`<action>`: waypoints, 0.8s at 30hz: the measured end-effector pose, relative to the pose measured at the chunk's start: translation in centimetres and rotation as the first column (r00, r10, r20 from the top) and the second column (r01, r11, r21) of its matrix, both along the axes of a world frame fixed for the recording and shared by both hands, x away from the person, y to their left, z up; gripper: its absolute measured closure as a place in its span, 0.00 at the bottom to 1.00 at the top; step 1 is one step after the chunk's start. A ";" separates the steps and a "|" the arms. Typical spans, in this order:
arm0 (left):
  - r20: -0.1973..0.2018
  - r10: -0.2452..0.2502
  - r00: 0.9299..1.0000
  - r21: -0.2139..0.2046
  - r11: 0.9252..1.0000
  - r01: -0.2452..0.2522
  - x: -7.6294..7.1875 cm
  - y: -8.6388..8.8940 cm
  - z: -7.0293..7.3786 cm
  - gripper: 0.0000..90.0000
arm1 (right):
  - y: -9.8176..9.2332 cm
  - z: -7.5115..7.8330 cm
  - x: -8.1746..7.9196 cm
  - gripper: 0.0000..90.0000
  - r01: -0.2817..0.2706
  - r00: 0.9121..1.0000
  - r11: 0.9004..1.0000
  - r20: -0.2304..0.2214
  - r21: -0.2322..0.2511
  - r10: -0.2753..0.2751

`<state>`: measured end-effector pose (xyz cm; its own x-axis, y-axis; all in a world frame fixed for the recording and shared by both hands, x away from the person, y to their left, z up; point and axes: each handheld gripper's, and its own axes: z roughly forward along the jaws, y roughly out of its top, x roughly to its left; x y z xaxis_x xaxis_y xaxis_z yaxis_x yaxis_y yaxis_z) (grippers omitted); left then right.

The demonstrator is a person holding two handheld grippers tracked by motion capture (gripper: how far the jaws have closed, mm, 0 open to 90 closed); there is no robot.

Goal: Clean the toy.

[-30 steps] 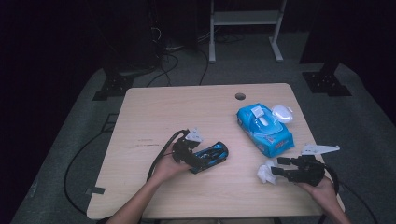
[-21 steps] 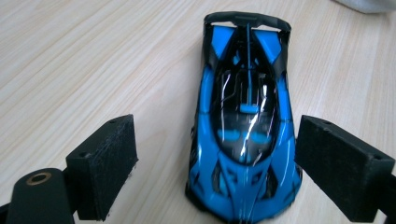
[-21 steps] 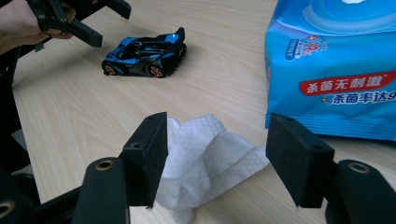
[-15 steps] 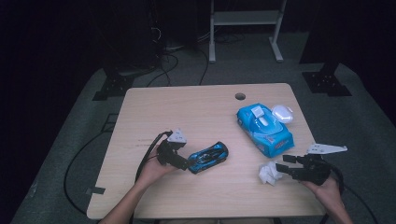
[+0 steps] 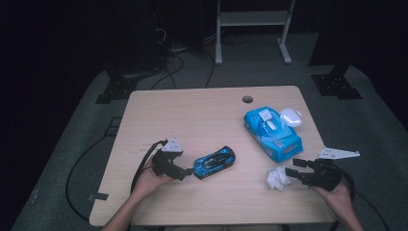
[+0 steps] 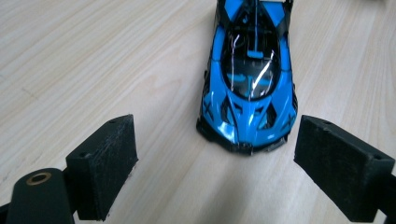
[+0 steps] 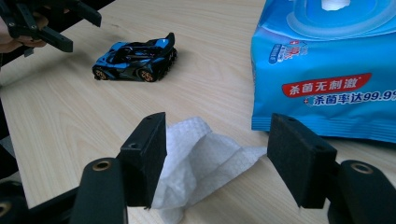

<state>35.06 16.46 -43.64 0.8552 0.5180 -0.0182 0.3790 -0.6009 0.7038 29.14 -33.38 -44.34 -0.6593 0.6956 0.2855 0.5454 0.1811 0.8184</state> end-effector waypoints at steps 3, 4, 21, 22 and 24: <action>0.005 0.008 1.000 -0.006 1.000 -0.007 -0.3 0.5 0.1 0.14 | 0.0 0.0 -0.1 0.41 0.004 1.000 1.000 0.002 0.000 -0.004; 0.004 0.012 1.000 -0.010 1.000 -0.012 -0.4 0.6 0.1 0.14 | -0.1 0.0 -0.1 0.41 0.004 1.000 1.000 0.002 0.001 -0.004; -0.012 0.076 0.997 -0.028 0.997 -0.076 -0.9 3.0 -0.5 0.11 | -0.3 -0.2 -0.3 0.40 0.019 1.000 1.000 0.003 0.002 -0.019; -0.022 0.081 0.997 -0.033 0.996 -0.081 -1.0 3.2 -0.6 0.11 | -0.3 -0.2 -0.3 0.40 0.019 1.000 1.000 0.003 0.003 -0.019; -0.028 0.090 0.995 -0.050 0.995 -0.092 -1.1 3.7 -0.6 0.12 | -0.3 -0.2 -0.3 0.40 0.021 1.000 1.000 0.005 0.003 -0.021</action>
